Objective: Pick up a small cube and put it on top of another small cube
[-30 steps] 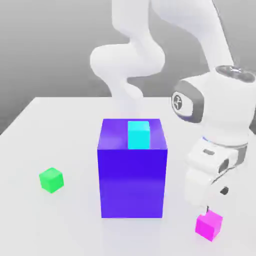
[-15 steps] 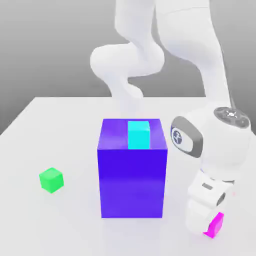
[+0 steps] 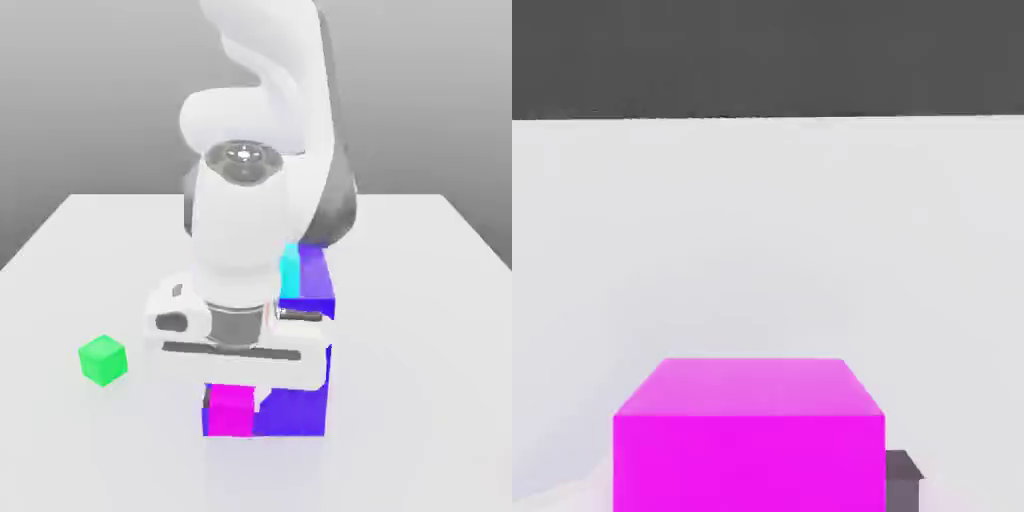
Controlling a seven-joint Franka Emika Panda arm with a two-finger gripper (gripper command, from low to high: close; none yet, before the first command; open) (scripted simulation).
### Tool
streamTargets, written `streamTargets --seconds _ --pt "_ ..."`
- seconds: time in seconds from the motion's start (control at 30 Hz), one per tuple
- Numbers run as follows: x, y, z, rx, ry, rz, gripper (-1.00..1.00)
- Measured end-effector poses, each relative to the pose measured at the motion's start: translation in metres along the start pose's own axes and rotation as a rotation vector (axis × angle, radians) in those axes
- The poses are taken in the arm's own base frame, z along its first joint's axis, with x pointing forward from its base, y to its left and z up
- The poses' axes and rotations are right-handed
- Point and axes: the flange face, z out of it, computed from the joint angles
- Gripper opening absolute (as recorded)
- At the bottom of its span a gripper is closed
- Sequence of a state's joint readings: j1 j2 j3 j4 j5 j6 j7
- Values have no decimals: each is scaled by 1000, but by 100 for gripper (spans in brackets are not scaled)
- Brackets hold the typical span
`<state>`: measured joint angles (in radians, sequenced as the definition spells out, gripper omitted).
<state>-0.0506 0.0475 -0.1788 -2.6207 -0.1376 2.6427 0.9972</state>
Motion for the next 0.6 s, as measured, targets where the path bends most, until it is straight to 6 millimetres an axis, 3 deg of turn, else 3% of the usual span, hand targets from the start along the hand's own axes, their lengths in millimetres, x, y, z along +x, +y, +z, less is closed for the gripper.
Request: streamTargets --seconds 0.17,0.4,0.47,0.6 --pt "48 88 -3 1 -17 434 -100" --pt "64 198 0 16 -70 995 -100" --pt "55 212 5 29 -73 1074 -100" --pt "52 213 33 38 -78 1099 -100"
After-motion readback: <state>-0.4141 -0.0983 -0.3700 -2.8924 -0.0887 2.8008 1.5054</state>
